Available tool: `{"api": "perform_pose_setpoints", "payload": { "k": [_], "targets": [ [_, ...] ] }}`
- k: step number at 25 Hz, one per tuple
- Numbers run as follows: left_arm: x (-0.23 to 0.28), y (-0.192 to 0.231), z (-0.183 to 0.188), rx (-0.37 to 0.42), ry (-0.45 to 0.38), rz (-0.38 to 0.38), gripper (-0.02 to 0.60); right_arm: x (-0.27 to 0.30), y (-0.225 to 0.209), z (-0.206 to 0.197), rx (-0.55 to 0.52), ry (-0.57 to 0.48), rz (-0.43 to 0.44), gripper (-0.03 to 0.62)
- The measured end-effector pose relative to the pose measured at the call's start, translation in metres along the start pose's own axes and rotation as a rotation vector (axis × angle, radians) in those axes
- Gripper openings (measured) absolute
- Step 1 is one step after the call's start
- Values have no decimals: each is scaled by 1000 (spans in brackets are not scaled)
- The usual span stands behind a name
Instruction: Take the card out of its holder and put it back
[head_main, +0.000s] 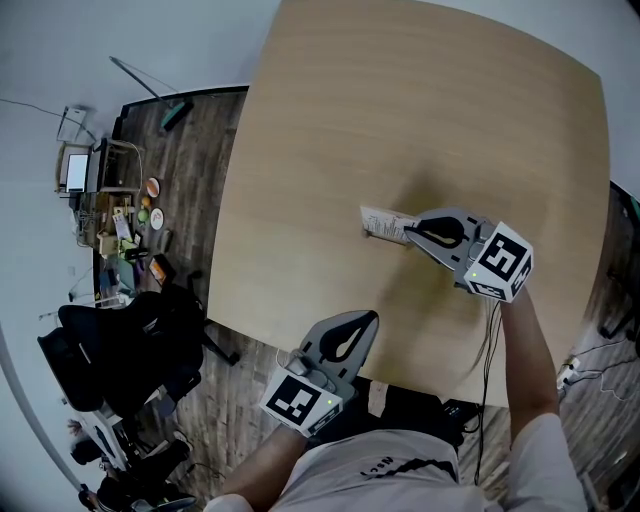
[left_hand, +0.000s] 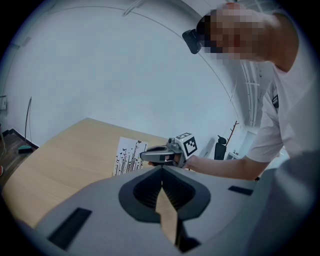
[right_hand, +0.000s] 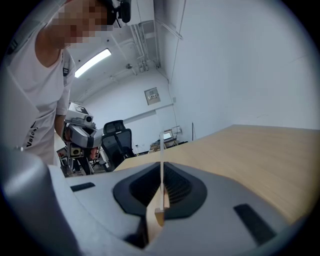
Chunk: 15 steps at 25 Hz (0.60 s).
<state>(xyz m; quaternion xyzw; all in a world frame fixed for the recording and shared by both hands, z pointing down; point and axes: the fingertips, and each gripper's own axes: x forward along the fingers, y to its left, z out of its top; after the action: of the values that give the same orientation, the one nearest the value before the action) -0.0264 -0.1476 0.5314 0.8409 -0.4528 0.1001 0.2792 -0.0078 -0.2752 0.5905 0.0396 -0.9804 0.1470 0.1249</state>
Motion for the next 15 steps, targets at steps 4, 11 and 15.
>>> {"api": "perform_pose_setpoints", "payload": {
  "k": [4, 11, 15],
  "targets": [
    [2, 0, 7, 0, -22, -8, 12, 6, 1, -9, -14, 42, 15, 25],
    [3, 5, 0, -22, 0, -5, 12, 9, 4, -23, -17, 80, 21, 26],
    [3, 3, 0, -18, 0, -9, 12, 9, 4, -32, -1, 109, 19, 61]
  ]
}}
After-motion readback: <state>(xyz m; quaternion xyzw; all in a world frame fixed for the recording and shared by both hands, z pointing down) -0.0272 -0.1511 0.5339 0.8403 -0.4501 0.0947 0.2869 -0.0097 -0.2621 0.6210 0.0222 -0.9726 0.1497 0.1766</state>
